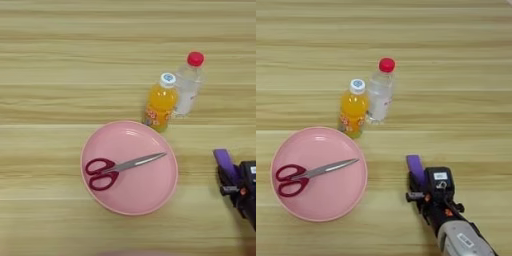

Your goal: Move the objects on the table

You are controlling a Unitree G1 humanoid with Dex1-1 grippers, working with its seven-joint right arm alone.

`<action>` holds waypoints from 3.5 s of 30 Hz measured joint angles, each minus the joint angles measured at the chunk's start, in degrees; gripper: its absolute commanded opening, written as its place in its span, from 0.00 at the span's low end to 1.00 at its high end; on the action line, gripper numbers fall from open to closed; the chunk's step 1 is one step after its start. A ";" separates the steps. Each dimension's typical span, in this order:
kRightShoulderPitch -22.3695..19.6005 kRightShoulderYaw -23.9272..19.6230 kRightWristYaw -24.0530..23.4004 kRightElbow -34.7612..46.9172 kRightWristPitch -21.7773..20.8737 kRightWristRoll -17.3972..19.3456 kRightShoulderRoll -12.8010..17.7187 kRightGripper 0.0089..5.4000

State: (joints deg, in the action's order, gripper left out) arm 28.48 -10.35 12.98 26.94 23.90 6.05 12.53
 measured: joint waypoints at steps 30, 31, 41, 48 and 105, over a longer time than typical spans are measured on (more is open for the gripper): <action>-0.66 -2.68 6.56 6.23 -6.44 -4.00 6.36 0.99; -0.53 -2.75 7.71 7.88 -7.51 -4.05 7.41 0.99; -0.35 1.31 15.67 15.91 -10.42 -6.77 12.27 0.99; -3.98 8.21 20.64 17.94 -10.83 -13.40 17.28 0.99; -32.40 33.64 39.98 -5.71 -3.45 -21.11 18.48 0.99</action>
State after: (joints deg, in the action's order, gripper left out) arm -3.93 23.29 52.96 21.24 20.45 -15.05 31.00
